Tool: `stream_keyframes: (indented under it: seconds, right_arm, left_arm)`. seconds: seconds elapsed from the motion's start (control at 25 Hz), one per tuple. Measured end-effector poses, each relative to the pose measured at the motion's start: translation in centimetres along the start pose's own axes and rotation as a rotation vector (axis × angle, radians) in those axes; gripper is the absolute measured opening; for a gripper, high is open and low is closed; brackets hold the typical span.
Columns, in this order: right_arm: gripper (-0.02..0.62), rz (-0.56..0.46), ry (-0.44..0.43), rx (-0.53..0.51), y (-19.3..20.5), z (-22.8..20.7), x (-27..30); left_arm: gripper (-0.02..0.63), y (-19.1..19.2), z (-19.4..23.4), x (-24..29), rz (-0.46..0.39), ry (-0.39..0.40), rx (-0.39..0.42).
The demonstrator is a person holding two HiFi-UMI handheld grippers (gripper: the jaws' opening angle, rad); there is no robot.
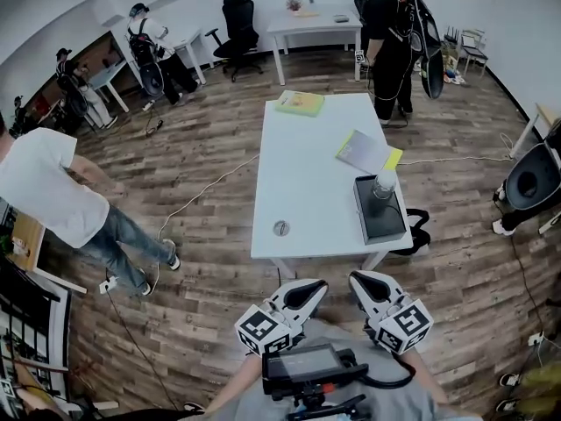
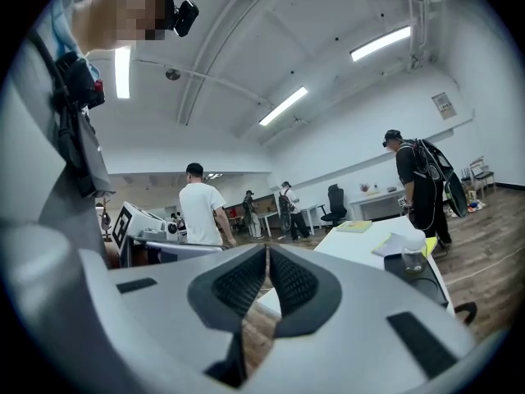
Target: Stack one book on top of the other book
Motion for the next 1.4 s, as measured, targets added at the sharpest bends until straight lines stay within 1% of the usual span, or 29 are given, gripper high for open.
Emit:
stream_keyframes:
  seconds: [0.2,0.4,0.52,0.76,0.96,1.08,1.2,1.4]
  right_arm:
    - [0.031,0.003,0.011,-0.002,-0.4,-1.9,1.5]
    - [0.031,-0.005,0.030,-0.003,-1.5,-4.9,4.8]
    - [0.031,-0.002,0.024,-0.016,-2.5,-6.8,7.9]
    - [0.031,0.025,0.001,-0.059,-4.4,-10.4,15.0]
    - [0.031,0.032,0.033,-0.074,-6.0,-13.1,20.2]
    - [0.031,0.044,0.054,-0.087,-6.3,-14.2,22.8]
    - [0.031,0.077,0.058,-0.109,-6.3,-15.1,24.8]
    - [0.031,0.135,0.052,-0.134,-6.6,-16.5,26.6]
  left_arm:
    - [0.032,-0.8,2.4,1.7,-0.010,-0.001,-0.003]
    - [0.032,-2.5,6.2,4.2,-0.016,0.022,-0.010]
    - [0.032,-3.9,9.5,5.7,-0.031,0.025,-0.006]
    - [0.032,-7.4,17.5,8.4,-0.066,0.012,-0.022]
    - [0.032,-10.5,23.5,9.5,-0.085,0.019,-0.024]
    - [0.032,-10.8,26.7,9.9,-0.076,0.026,-0.025]
    - [0.032,-11.2,29.6,10.6,-0.077,0.020,-0.023]
    - [0.032,-12.3,32.3,12.1,-0.110,0.011,-0.050]
Point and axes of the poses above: the fingertips, and each gripper's own axes: x forward along the fingers, z to its left, y out of its underside, the point moved 3 cm from there along -x, backward along the fingers, and after that the axes turned 14 degrees about -y, right-handed, at the moved point
